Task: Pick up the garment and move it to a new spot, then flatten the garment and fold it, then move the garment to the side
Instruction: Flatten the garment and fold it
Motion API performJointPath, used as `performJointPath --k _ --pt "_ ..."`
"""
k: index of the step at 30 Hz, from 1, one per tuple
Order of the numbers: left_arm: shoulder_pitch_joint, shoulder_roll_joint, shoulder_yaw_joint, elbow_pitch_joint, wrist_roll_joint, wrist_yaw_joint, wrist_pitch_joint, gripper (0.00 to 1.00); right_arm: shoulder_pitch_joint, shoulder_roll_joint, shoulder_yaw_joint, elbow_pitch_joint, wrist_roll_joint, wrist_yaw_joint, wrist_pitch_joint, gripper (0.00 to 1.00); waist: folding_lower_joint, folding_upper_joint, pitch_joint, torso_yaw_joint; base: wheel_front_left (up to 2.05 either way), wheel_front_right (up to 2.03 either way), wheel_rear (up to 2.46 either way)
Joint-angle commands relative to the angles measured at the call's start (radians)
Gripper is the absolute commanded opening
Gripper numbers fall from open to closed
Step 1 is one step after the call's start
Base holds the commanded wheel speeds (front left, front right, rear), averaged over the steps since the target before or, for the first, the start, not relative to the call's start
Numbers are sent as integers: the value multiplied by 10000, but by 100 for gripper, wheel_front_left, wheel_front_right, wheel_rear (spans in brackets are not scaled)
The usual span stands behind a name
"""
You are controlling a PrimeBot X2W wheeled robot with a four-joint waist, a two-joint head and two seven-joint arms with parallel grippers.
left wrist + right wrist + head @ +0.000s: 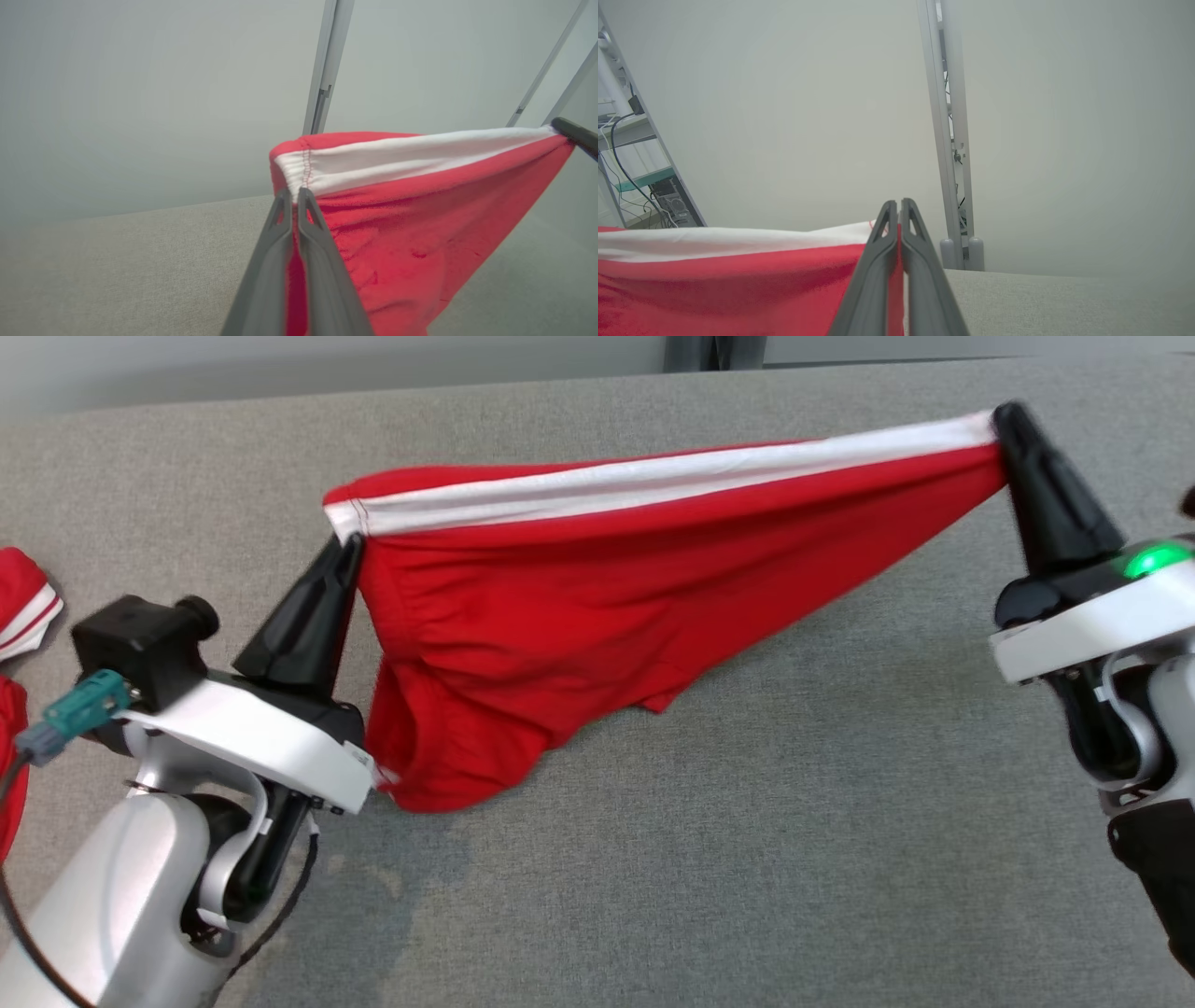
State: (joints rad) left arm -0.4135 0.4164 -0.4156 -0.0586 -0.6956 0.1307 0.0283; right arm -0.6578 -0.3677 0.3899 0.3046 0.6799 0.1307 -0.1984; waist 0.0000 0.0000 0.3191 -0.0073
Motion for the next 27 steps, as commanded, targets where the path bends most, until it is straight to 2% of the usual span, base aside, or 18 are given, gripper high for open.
performJointPath --k 1,5,6,9,15,19,23,27 --pt "-74 186 167 -309 90 113 27 0 122 -58 -359 -422 -92 2 -120 0 0 0 -180 -71 0 0 0" --pt "-436 490 422 -1143 171 239 202 0 96 161 -1404 -1621 -481 0 -14 0 0 0 -446 -100 0 0 0" --pt "-629 666 522 -1514 241 283 303 0 -8 383 -1914 -2304 -727 0 172 0 0 0 -576 -112 0 0 0" --pt "-982 795 673 -2061 294 321 472 0 -172 719 -2661 -3343 -1198 0 627 0 0 0 -747 -119 0 0 0" --pt "-1458 1036 847 -2873 478 497 727 0 -343 1339 -3515 -5271 -2020 0 1898 0 0 0 -1021 -159 0 0 0" --pt "-1525 1101 853 -3164 554 600 843 0 -94 1660 -3763 -5956 -2388 2 2699 0 0 0 -1068 -186 0 0 0" --pt "-1635 1058 800 -3207 561 621 879 0 35 1867 -3854 -6075 -2494 2 3021 0 0 0 -1017 -202 0 0 0" --pt "-1963 942 625 -2879 456 348 865 0 -48 1952 -3919 -5768 -2473 2 3170 0 0 0 -792 -205 0 0 0"
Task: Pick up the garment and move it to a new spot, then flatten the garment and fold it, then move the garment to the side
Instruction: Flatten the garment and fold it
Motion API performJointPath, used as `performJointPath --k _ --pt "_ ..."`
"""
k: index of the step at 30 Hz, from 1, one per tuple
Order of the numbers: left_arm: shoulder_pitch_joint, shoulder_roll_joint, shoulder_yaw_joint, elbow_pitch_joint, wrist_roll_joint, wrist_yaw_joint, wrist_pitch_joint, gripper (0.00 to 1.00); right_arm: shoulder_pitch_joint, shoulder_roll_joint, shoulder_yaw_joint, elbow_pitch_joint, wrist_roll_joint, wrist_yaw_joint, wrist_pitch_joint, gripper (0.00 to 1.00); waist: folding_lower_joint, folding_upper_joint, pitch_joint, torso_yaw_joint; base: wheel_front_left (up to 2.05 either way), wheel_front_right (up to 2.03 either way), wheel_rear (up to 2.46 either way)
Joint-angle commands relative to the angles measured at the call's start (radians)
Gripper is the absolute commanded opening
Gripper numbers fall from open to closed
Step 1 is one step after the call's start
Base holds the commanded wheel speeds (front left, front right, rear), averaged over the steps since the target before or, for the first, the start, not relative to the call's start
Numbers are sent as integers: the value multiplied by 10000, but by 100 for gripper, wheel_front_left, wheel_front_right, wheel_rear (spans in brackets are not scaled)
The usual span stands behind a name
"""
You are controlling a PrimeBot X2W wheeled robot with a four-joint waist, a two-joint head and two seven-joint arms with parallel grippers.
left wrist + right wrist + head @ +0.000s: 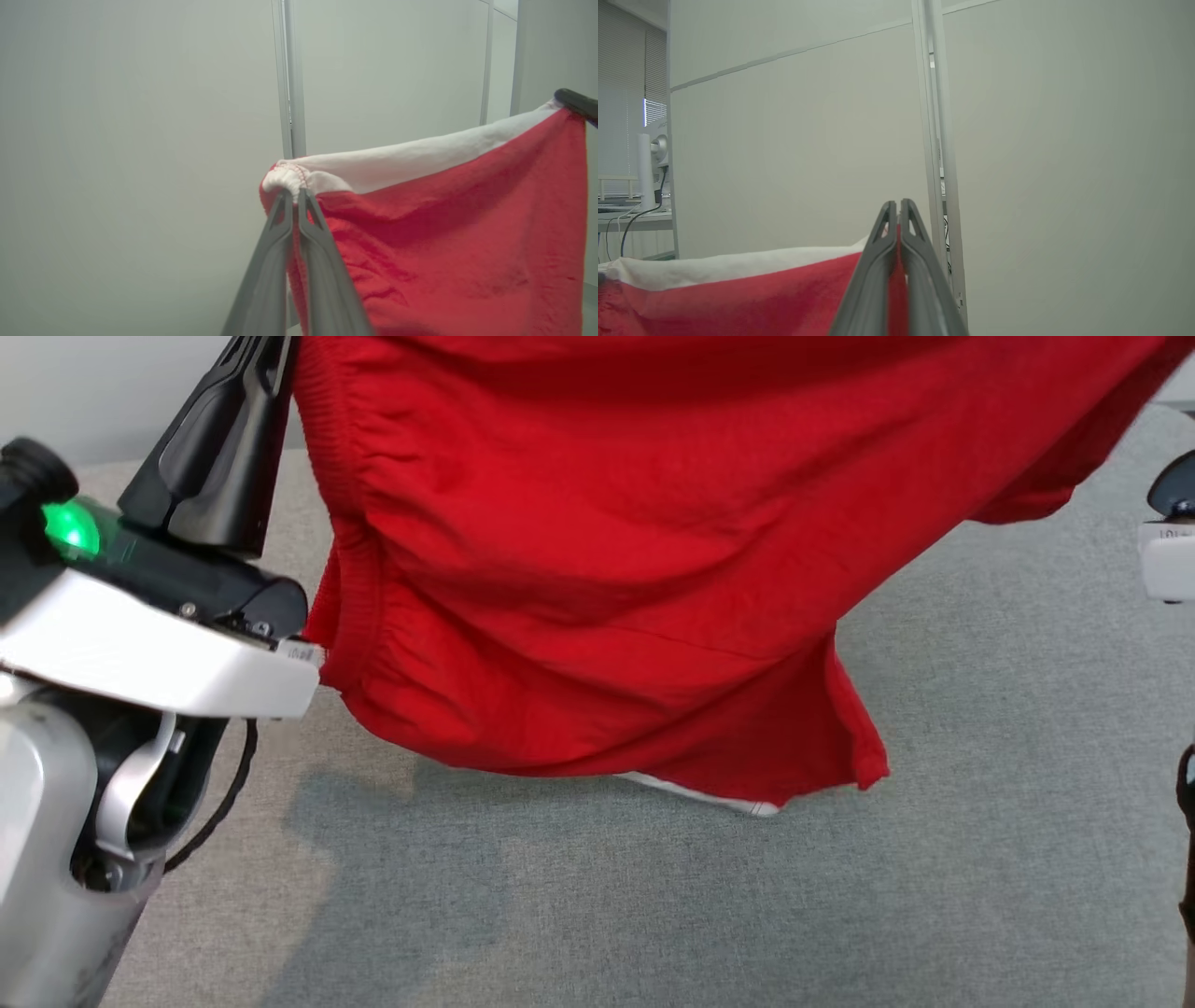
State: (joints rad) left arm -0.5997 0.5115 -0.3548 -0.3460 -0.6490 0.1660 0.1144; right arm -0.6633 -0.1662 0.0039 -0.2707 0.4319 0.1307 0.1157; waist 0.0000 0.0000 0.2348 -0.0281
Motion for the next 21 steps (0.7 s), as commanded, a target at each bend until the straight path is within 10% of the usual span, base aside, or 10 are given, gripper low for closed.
performJointPath --k 1,21 --pt "-226 -53 -36 153 -13 -96 -15 0 -95 11 -36 172 163 2 24 0 0 0 127 4 0 0 0" --pt "-7123 -2230 -653 9114 117 -2455 -1711 0 -6594 -297 1102 7684 174 0 -2335 0 0 0 2256 165 0 0 0"
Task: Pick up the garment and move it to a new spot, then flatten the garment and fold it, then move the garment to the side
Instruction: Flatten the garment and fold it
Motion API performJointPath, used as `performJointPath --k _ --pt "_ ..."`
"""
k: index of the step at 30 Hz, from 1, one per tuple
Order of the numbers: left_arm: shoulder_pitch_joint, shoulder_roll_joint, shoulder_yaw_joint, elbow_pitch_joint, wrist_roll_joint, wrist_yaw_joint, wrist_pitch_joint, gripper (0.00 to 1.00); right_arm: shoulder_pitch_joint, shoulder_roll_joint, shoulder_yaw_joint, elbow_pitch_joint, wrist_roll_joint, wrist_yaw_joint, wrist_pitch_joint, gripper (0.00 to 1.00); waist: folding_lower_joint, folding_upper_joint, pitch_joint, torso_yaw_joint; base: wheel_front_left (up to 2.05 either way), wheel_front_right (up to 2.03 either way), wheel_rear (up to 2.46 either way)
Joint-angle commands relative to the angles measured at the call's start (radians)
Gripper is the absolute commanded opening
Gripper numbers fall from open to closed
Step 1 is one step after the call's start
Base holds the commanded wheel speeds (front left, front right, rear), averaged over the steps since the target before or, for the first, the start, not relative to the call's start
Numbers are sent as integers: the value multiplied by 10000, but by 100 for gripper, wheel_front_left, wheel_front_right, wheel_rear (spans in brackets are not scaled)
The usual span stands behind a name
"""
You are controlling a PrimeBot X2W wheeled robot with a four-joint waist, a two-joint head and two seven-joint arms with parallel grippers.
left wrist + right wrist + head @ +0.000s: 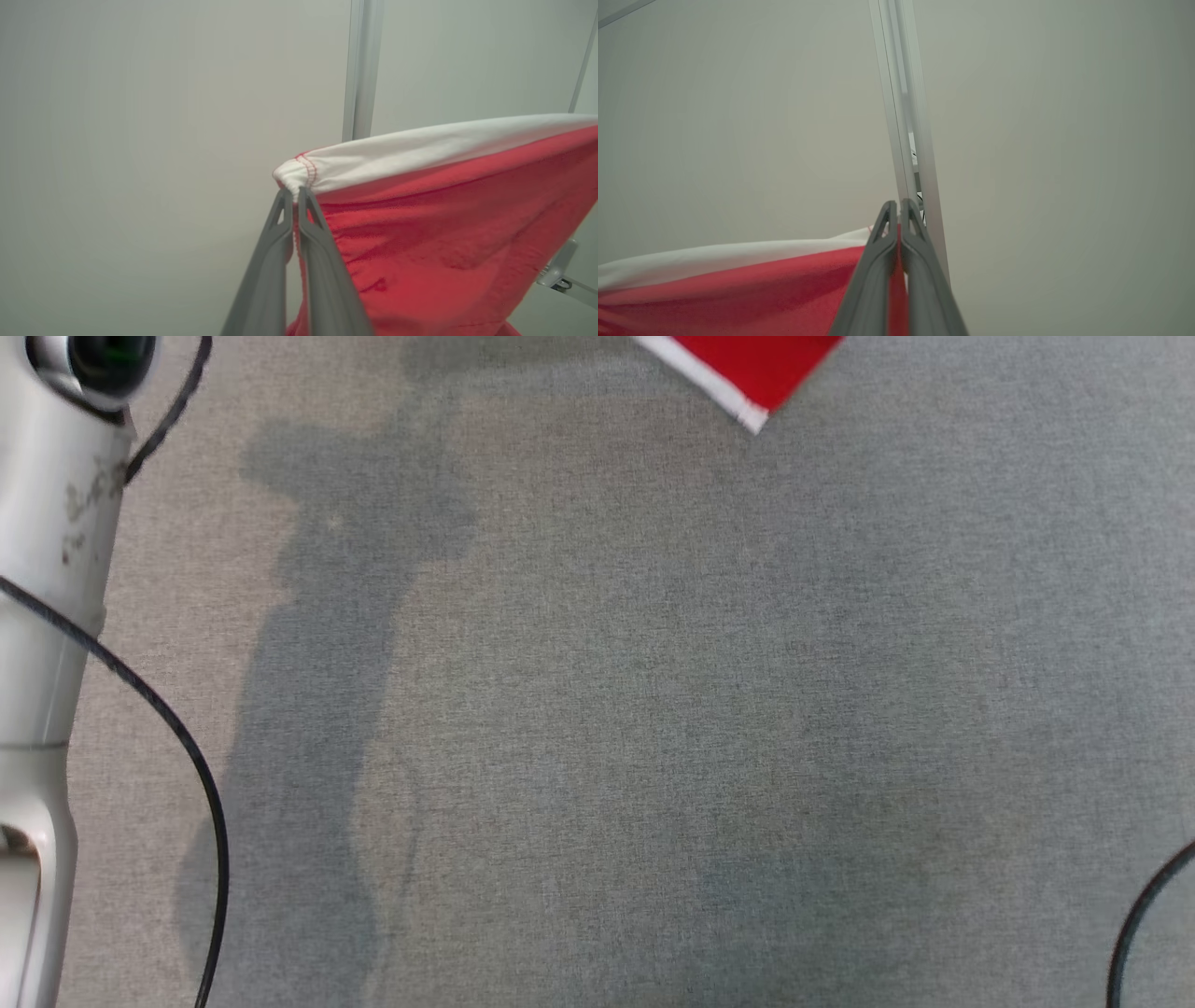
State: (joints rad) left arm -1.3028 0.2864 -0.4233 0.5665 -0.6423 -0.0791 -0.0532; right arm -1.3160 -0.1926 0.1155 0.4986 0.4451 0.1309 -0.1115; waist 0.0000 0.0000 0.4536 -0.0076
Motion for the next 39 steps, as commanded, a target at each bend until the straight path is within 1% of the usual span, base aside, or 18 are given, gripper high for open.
performJointPath --k 1,5,8,11,14,15,18,19,23,27,31,34,39 --pt "-352 -43 4 421 38 -73 -116 0 -382 14 74 436 -11 -2 -222 0 0 0 121 -71 0 0 0" --pt "-988 -298 42 2189 -209 -272 -435 0 -1277 318 78 2445 -42 -3 -708 0 0 0 266 -165 0 0 0" --pt "-1323 -446 -30 3122 -319 -396 -706 0 -1742 501 278 3555 -76 -3 -916 0 0 0 404 -169 0 0 0" --pt "-1360 -668 -256 3598 -361 -472 -1166 0 -1826 531 675 4076 55 -3 -1139 0 0 0 598 -93 0 0 0" --pt "-955 -719 -498 3657 -410 -500 -1654 0 -1371 525 1137 4093 398 -2 -1321 0 0 0 719 -46 0 0 0" --pt "-667 -826 -674 3548 -473 -508 -1749 0 -1094 514 1332 4014 571 -2 -1380 0 0 0 706 -21 0 0 0" --pt "247 -813 -1011 3031 -674 -508 -1964 0 -152 341 1824 3593 1133 -2 -1475 0 0 0 680 5 0 0 0" --pt "247 -813 -1011 3031 -674 -508 -1964 0 -152 341 1824 3593 1133 -2 -1475 0 0 0 680 5 0 0 0" --pt "1874 -573 -1080 2079 -855 -511 -2096 0 1615 163 2177 2698 2021 0 -1544 0 0 0 551 -20 0 0 0" --pt "3762 -343 -906 705 -542 -459 -2112 0 3663 19 2320 1710 2596 0 -1560 0 0 0 273 -111 0 0 0" --pt "5781 -40 -874 -771 -218 -91 -2115 0 5623 44 2329 690 2951 0 -1556 0 0 0 -52 -281 0 0 0" --pt "7234 268 -942 -1724 -226 276 -2078 0 7017 109 2216 -93 2972 0 -1558 0 0 0 -368 -463 0 0 0" --pt "9354 864 -1171 -3450 -402 879 -1500 0 9163 73 1754 -1285 2830 0 -1558 0 0 0 -942 -547 0 0 0"
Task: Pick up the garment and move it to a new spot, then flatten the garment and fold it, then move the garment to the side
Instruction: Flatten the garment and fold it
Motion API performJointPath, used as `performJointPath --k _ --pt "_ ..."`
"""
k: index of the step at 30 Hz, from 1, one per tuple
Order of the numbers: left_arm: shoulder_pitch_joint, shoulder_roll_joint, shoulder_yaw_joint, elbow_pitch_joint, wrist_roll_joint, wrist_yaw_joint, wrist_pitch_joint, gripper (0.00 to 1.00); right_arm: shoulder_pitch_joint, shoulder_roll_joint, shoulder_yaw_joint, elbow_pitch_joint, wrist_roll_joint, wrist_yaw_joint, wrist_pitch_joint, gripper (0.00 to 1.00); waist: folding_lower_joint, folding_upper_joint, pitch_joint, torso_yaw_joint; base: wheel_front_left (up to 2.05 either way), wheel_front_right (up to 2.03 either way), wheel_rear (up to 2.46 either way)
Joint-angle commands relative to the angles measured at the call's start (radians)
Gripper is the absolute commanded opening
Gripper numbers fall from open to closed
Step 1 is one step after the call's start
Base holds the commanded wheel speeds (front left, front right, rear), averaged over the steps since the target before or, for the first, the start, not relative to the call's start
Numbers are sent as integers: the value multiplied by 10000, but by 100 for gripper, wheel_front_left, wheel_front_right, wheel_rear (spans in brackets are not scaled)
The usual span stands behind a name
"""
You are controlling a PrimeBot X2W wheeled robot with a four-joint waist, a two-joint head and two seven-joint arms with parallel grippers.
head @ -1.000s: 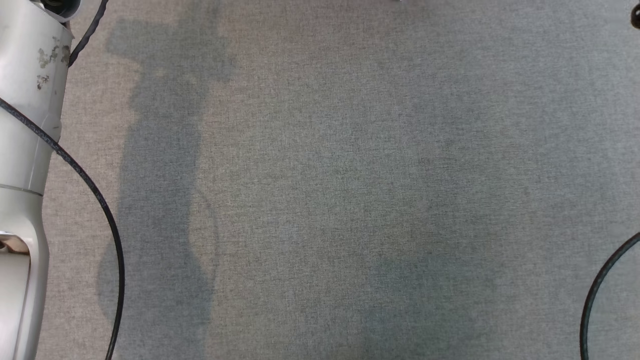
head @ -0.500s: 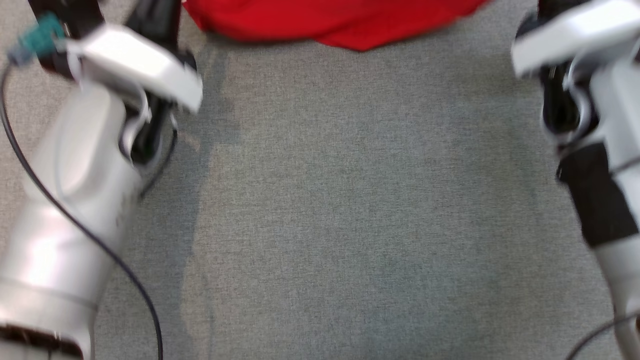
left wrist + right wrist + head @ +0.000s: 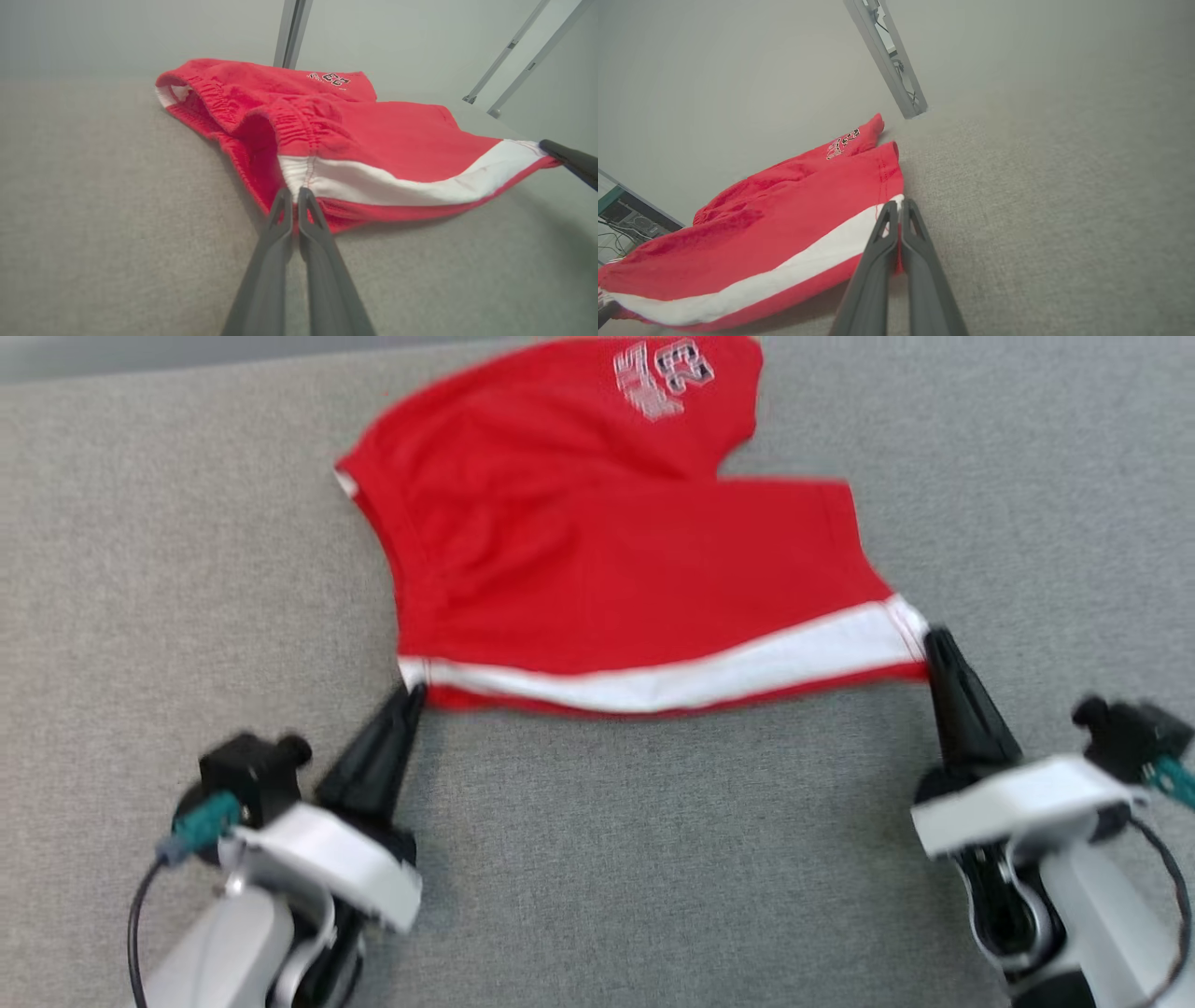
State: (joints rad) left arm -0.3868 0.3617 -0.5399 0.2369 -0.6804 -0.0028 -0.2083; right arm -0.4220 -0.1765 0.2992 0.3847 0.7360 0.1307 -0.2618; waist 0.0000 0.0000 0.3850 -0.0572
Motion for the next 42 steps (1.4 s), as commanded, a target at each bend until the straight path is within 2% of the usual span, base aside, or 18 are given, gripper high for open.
performJointPath --k 1,7,13,21,26,31,35,42 --pt "551 230 -75 -463 -113 192 275 0 629 -105 -229 -413 -172 2 -55 0 0 0 -377 -27 0 0 0" --pt "2273 920 -283 -2107 -534 740 1373 0 3124 26 -1155 -2113 -633 2 368 0 0 0 -1015 146 0 0 0" --pt "3931 1799 -201 -3878 -1072 1513 2414 0 5615 666 -2338 -4394 -1390 2 2236 0 0 0 -1556 162 0 0 0" --pt "4810 2359 35 -5309 -1344 2199 2916 0 6962 1179 -3464 -6567 -1908 0 3901 0 0 0 -1722 228 0 0 0" --pt "4803 2425 158 -5566 -1429 2319 2959 0 6724 1228 -3776 -6967 -2108 0 4173 0 0 0 -1713 259 0 0 0" --pt "4435 2435 346 -5615 -1490 2274 2977 0 5651 1231 -3798 -6976 -2205 0 4295 0 0 0 -1554 281 0 0 0" --pt "3914 2430 467 -5585 -1451 2084 2940 0 4330 1091 -3824 -6651 -2297 0 4310 0 0 0 -1139 490 0 0 0" --pt "2332 1912 575 -4950 -1642 1494 2911 0 1391 336 -3440 -5338 -2238 0 4629 0 0 0 -71 1003 0 0 0"
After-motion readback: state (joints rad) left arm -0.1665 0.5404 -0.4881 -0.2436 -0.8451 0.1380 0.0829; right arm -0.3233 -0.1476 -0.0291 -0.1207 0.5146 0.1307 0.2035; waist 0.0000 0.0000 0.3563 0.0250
